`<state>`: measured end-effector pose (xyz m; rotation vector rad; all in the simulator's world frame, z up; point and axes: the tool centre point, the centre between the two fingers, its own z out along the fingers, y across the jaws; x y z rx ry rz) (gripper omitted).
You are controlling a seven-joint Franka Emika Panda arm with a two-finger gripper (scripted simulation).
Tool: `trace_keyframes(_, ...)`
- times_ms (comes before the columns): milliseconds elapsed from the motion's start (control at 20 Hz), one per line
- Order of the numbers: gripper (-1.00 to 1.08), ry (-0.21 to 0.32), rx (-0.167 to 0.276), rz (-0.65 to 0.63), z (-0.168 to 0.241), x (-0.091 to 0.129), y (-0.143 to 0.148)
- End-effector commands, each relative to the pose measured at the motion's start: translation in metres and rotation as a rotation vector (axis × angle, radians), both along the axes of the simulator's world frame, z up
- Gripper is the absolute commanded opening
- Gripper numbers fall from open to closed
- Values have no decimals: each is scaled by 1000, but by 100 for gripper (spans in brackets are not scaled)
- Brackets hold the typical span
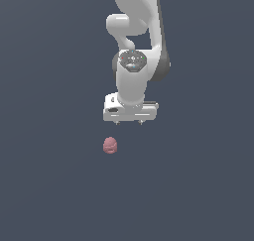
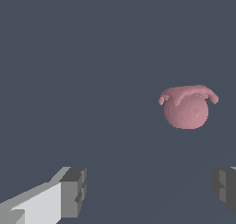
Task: Pick up the object and move it to a goal position.
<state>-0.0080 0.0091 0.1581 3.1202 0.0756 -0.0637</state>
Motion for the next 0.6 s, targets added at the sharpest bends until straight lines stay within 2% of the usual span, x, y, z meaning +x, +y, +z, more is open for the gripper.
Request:
trace_keyframes(0, 100, 0, 0, 0, 0, 0, 0)
trace_keyframes(550, 100, -25, 14, 4, 19, 8, 2)
